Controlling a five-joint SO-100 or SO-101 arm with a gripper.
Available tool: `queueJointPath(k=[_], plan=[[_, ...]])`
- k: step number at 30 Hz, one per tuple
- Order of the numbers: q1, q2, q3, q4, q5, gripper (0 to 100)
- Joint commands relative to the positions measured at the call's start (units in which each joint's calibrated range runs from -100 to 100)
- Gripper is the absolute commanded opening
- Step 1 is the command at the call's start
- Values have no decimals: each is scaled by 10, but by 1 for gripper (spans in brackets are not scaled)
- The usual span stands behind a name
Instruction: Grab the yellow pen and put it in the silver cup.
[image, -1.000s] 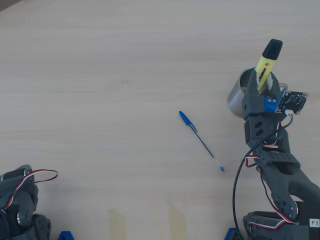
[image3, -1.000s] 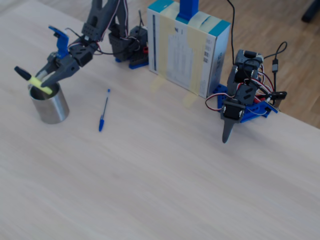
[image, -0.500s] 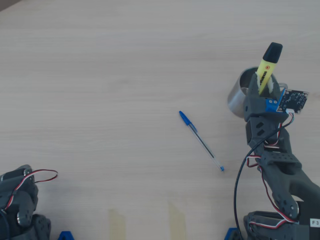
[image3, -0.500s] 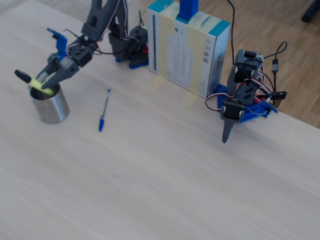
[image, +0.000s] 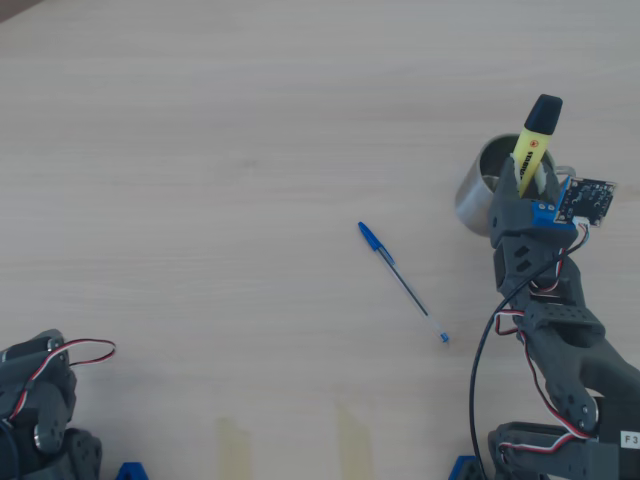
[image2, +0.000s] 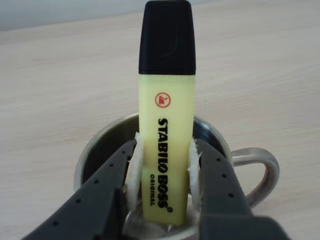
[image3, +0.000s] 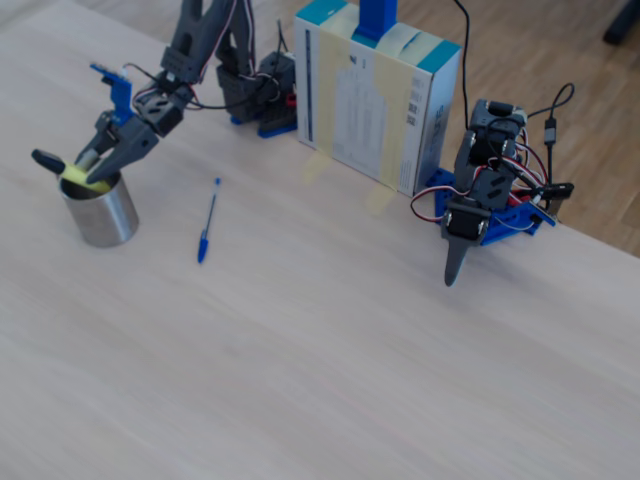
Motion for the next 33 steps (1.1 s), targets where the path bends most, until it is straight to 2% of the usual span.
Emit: queueJointPath(k=[1, 29, 33], plan=[[4, 1, -12, -1, -1, 2], [-1, -7, -17, 0, 2, 2], [-2, -8, -19, -6, 21, 9]])
